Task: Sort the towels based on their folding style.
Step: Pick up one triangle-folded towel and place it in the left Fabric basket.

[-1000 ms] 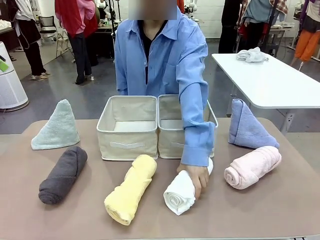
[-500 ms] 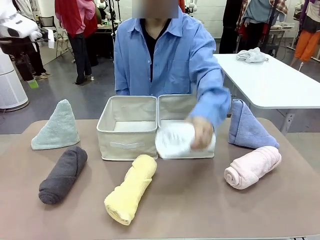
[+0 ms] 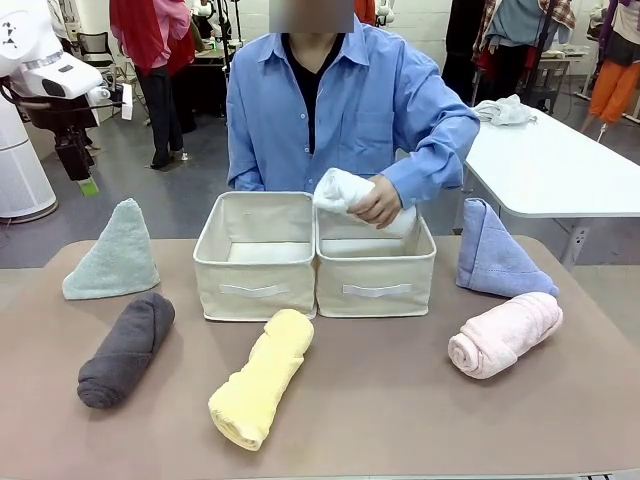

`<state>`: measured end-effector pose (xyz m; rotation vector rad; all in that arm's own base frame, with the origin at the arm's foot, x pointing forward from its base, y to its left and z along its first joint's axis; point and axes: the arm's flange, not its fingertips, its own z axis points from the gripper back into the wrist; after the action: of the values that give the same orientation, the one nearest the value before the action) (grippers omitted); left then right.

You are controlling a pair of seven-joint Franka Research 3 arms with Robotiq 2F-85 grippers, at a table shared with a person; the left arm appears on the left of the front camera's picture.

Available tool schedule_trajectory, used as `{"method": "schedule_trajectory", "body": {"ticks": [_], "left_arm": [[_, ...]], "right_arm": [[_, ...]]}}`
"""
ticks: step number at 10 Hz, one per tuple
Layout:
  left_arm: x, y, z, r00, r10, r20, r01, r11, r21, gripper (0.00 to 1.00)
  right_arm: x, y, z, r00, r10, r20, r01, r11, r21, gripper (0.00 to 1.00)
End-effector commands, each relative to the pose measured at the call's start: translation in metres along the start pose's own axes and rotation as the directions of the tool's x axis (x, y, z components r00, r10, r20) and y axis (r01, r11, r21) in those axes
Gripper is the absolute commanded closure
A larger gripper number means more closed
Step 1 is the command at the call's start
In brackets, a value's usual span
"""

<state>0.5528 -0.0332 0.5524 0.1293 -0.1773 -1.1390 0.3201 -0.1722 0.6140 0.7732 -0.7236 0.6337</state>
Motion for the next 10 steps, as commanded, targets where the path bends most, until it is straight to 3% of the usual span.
{"method": "schedule_trajectory", "body": {"ticks": [1,2,5,6,10], "left_arm": [[-0.002,0.002,0.004,1.000,0.008,-0.010,-0.008,1.000,0.021,0.00],[0.000,0.000,0.000,1.000,0.000,0.000,0.000,1.000,0.000,0.00],[0.024,0.011,-0.051,0.954,-0.298,0.032,0.299,0.952,-0.059,0.00],[0.027,0.010,-0.062,0.939,-0.343,0.032,0.344,0.937,-0.056,0.00],[0.037,0.015,-0.086,0.922,-0.385,0.041,0.387,0.916,-0.105,0.00]], "right_arm": [[-0.001,0.000,-0.001,1.000,0.005,0.007,-0.006,1.000,0.012,0.00],[-0.001,0.000,-0.001,1.000,0.005,0.007,-0.006,1.000,0.012,0.00],[-0.001,0.000,-0.001,1.000,0.005,0.007,-0.006,1.000,0.012,0.00],[-0.001,0.000,-0.001,1.000,0.005,0.007,-0.006,1.000,0.012,0.00],[-0.001,0.000,-0.001,1.000,0.005,0.007,-0.006,1.000,0.012,0.00]]}}
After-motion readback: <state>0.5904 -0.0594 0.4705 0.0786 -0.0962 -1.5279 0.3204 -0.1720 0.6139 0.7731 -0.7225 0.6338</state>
